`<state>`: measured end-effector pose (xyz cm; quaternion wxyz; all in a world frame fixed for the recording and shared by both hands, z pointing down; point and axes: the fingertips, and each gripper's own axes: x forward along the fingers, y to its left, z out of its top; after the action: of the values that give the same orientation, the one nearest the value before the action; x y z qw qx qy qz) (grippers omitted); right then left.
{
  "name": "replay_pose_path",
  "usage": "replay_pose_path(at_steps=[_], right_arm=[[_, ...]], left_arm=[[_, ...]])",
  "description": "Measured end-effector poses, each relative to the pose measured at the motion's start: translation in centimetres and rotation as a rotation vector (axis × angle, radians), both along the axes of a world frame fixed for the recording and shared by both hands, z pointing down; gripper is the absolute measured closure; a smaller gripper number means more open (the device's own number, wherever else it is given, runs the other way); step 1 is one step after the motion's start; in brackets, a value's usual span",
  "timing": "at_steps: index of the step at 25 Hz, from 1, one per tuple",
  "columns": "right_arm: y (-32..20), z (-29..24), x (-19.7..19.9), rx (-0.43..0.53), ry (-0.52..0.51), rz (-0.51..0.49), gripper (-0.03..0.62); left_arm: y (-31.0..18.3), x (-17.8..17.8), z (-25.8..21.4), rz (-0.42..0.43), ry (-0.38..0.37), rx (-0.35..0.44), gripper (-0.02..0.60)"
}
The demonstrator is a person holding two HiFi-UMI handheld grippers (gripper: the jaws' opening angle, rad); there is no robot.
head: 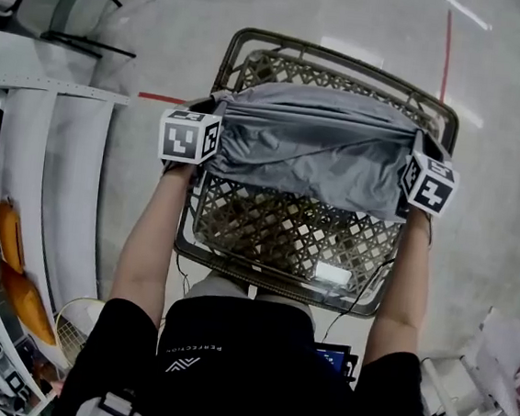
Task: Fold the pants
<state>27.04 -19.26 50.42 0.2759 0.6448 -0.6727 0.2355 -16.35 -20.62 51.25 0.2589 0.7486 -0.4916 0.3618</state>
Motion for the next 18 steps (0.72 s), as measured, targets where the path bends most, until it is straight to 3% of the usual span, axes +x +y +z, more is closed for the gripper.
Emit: replay_pose_path(at_steps=[8,18], right_arm=[[-1.2,1.5,0.0,-0.019,-0.023,0.014,0.553],[-2.0,2.1,0.7,0.005,-0.035,0.049,0.549]], left_arm=[[-1.0,0.6,-0.1,-0.01,-0.037,-0.016,0.528],[-2.4,0.1,0.9,-0.033,-0.023,0.049,0.451]])
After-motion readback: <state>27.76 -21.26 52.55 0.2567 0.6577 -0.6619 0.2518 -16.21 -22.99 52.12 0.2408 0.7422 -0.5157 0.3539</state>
